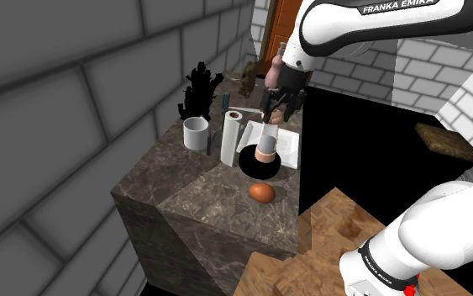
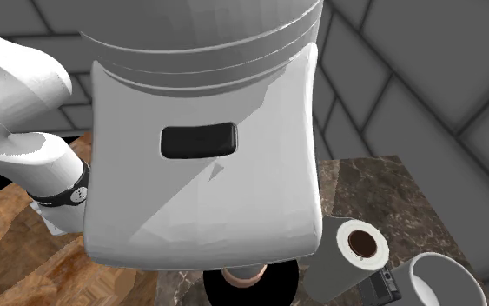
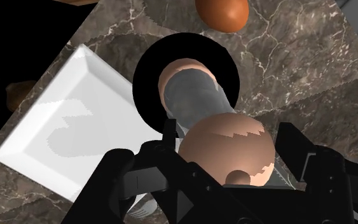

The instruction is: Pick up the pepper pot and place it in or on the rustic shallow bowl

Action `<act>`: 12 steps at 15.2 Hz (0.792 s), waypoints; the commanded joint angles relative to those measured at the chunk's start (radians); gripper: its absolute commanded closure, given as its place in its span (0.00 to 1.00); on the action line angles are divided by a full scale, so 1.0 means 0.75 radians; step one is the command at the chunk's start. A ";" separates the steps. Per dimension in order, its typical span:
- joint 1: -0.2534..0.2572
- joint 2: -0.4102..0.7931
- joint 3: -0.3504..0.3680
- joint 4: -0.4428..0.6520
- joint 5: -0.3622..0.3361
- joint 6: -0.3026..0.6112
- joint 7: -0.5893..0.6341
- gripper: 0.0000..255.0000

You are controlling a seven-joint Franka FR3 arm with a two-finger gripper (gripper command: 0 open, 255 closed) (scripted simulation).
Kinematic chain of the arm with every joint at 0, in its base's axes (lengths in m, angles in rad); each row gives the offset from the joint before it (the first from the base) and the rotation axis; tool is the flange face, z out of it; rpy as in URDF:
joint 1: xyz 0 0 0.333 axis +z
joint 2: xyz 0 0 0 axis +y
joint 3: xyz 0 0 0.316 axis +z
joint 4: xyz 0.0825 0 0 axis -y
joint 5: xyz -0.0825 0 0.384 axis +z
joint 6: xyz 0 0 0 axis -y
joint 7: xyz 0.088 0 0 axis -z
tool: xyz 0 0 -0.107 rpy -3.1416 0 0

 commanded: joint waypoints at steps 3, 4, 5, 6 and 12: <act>0.000 0.013 0.002 -0.034 0.002 0.048 -0.007 1.00; 0.000 0.013 0.002 -0.034 0.002 0.048 -0.007 1.00; 0.000 0.013 0.002 -0.034 0.002 0.048 -0.007 1.00; 0.000 0.013 0.002 -0.034 0.002 0.048 -0.007 1.00; 0.000 0.014 0.002 -0.034 0.002 0.048 -0.007 0.00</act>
